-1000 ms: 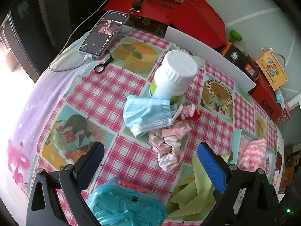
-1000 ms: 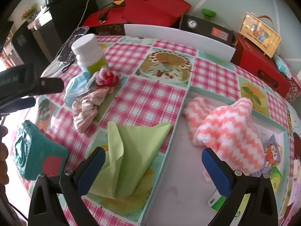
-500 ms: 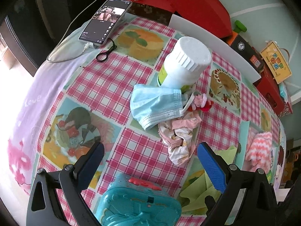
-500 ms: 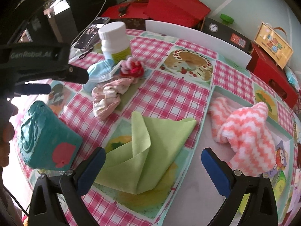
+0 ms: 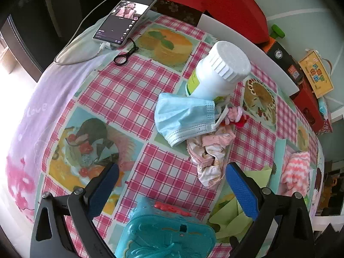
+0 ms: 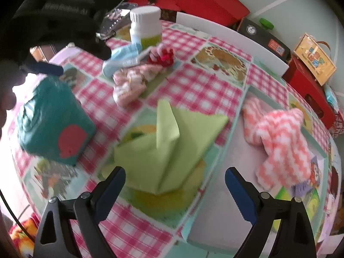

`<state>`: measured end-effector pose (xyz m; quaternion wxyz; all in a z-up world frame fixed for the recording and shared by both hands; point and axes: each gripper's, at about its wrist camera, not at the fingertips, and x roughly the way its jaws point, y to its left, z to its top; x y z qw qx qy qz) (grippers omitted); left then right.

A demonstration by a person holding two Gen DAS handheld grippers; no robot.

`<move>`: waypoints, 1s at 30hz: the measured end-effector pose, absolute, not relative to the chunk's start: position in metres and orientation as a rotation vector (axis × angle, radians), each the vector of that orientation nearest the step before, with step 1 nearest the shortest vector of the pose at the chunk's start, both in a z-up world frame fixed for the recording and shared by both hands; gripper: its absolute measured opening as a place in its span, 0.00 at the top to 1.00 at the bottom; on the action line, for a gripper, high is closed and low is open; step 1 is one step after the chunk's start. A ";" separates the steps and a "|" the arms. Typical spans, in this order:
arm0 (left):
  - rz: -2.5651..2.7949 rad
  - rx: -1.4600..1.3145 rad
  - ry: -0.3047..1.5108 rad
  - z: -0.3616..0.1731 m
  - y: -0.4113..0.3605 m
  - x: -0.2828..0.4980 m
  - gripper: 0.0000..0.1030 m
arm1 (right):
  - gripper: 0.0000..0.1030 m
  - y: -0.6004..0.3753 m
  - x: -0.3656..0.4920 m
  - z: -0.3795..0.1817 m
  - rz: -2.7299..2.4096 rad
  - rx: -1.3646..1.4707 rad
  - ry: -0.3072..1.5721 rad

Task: Organize soft objects
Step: 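Withdraw both grippers from the tray toward the light green napkin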

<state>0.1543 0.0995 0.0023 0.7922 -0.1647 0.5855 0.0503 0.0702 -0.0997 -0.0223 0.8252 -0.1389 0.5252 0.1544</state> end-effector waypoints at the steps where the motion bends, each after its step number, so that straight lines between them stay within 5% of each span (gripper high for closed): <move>1: 0.106 -0.354 1.259 0.003 0.099 0.154 0.04 | 0.07 -0.102 0.068 -0.024 0.321 -0.306 1.123; 23: 0.112 -0.373 1.264 0.001 0.101 0.154 0.04 | 0.08 -0.088 0.072 -0.039 0.244 -0.537 1.099; 30: 0.128 -0.403 1.267 -0.003 0.109 0.155 0.04 | 0.17 -0.085 0.096 -0.039 0.267 -0.493 1.097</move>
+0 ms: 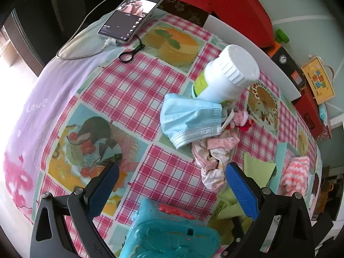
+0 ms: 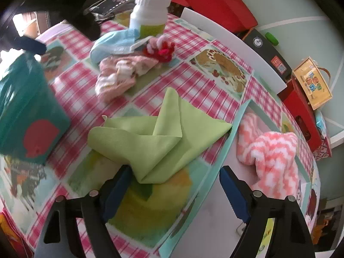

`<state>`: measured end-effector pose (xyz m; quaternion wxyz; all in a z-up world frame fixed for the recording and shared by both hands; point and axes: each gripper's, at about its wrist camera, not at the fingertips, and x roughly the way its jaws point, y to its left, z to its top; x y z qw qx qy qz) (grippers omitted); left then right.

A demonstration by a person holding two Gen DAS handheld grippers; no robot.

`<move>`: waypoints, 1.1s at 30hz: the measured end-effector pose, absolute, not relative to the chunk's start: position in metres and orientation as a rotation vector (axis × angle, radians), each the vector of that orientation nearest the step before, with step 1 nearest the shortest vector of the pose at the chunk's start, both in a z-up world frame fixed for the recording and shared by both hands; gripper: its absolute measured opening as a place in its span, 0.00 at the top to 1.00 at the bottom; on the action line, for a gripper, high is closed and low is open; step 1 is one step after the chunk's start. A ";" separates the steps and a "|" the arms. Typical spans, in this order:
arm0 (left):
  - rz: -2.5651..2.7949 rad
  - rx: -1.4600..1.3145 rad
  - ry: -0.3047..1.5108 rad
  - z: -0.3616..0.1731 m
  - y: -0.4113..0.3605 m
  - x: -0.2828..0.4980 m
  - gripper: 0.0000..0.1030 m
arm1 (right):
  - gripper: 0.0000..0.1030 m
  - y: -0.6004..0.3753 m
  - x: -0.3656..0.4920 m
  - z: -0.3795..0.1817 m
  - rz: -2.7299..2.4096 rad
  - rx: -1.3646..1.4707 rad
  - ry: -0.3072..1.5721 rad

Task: Organize soft objects
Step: 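Withdraw both grippers from the tray toward the light green napkin, then grasp the light green napkin with the right gripper while the left gripper approaches the blue mask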

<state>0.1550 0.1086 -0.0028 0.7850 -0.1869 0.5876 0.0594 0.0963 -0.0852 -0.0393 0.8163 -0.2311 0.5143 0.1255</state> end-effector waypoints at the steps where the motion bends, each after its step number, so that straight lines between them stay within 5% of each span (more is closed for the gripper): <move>1: 0.130 -0.407 1.268 -0.003 0.109 0.155 0.04 | 0.17 -0.085 0.100 -0.039 0.267 -0.488 1.096; 18: 0.124 -0.444 1.270 -0.007 0.112 0.157 0.04 | 0.28 -0.070 0.131 -0.023 0.322 -0.524 1.005; 33: 0.118 -0.455 1.276 -0.013 0.112 0.159 0.04 | 0.32 -0.081 0.151 -0.050 0.399 -0.260 1.139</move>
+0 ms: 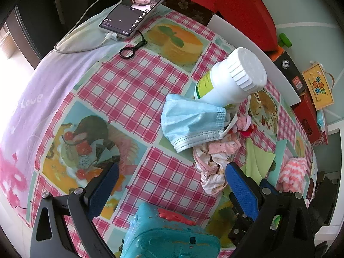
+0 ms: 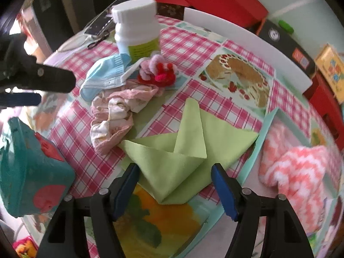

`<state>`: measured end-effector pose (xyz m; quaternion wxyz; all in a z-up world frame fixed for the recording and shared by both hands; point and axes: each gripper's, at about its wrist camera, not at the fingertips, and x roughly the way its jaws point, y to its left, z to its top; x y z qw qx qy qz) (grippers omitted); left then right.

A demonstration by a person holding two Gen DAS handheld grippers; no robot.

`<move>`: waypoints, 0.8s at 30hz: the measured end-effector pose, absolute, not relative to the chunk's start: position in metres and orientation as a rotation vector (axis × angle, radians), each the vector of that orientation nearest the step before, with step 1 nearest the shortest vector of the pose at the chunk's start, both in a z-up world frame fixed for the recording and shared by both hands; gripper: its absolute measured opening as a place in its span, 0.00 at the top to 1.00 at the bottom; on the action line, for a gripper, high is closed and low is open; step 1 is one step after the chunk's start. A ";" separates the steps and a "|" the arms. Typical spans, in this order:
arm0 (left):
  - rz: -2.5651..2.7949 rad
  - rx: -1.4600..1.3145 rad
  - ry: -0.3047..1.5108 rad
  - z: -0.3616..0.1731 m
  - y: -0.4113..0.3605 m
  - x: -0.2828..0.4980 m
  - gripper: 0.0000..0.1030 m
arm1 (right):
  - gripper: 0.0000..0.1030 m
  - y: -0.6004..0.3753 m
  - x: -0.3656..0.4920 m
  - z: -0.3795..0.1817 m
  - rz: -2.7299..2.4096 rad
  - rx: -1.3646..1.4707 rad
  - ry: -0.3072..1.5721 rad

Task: Organize soft objects
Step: 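Grasp the light green napkin with the right gripper while the left gripper approaches the blue mask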

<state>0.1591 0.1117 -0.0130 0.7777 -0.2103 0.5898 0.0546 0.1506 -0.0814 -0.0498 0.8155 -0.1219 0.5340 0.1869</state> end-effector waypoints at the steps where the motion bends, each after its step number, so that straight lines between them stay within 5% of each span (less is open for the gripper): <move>1: 0.119 -0.455 1.277 -0.014 0.112 0.159 0.04 | 0.32 -0.084 0.150 -0.050 0.393 -0.247 1.142; 14: 0.103 -0.477 1.284 -0.017 0.116 0.168 0.04 | 0.34 -0.090 0.148 -0.050 0.369 -0.185 1.140; 17: 0.080 -0.459 1.289 -0.014 0.115 0.179 0.04 | 0.48 -0.091 0.148 -0.049 0.392 -0.163 1.136; 24: 0.010 -0.328 1.353 -0.011 0.105 0.214 0.04 | 0.59 -0.093 0.150 -0.050 0.413 -0.148 1.116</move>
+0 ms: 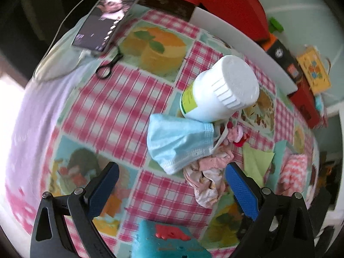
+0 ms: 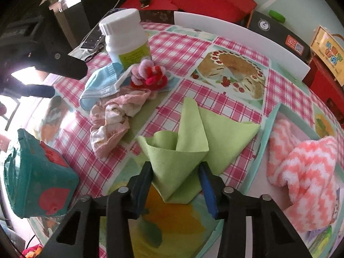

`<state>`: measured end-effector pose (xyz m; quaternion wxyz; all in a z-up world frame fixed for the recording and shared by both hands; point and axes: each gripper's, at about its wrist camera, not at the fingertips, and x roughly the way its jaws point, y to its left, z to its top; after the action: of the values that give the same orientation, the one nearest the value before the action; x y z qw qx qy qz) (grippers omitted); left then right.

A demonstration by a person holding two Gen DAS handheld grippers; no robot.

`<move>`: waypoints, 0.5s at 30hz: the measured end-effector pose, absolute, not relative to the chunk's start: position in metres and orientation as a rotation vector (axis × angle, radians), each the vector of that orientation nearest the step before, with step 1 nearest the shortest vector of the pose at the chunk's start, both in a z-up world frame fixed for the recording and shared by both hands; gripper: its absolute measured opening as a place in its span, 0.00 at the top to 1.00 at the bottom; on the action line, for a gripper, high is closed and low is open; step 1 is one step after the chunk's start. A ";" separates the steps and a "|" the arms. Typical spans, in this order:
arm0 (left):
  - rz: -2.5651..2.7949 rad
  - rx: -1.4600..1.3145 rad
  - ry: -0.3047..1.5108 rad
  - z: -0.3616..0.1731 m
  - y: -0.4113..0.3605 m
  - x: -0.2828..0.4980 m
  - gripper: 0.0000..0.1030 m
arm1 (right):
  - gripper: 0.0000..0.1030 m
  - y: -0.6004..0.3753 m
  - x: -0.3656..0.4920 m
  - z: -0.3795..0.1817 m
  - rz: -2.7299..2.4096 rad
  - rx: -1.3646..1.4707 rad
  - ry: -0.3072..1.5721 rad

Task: Organize soft objects
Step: 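Grasp the light green napkin with the right gripper while the left gripper approaches the blue mask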

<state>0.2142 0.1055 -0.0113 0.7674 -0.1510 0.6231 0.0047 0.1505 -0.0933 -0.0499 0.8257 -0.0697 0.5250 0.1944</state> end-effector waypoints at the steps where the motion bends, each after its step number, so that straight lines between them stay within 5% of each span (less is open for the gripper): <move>1: -0.001 -0.299 1.370 -0.014 0.104 0.220 0.04 | 0.62 -0.095 0.151 -0.050 0.413 -0.138 1.116; 15: -0.067 -0.180 1.522 -0.064 0.093 0.269 0.06 | 0.70 -0.098 0.156 -0.051 0.407 -0.076 1.117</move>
<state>0.2689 0.0933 -0.0641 0.7199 -0.0813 0.6886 -0.0304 0.1563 -0.0980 -0.0510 0.8278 -0.0358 0.5261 0.1917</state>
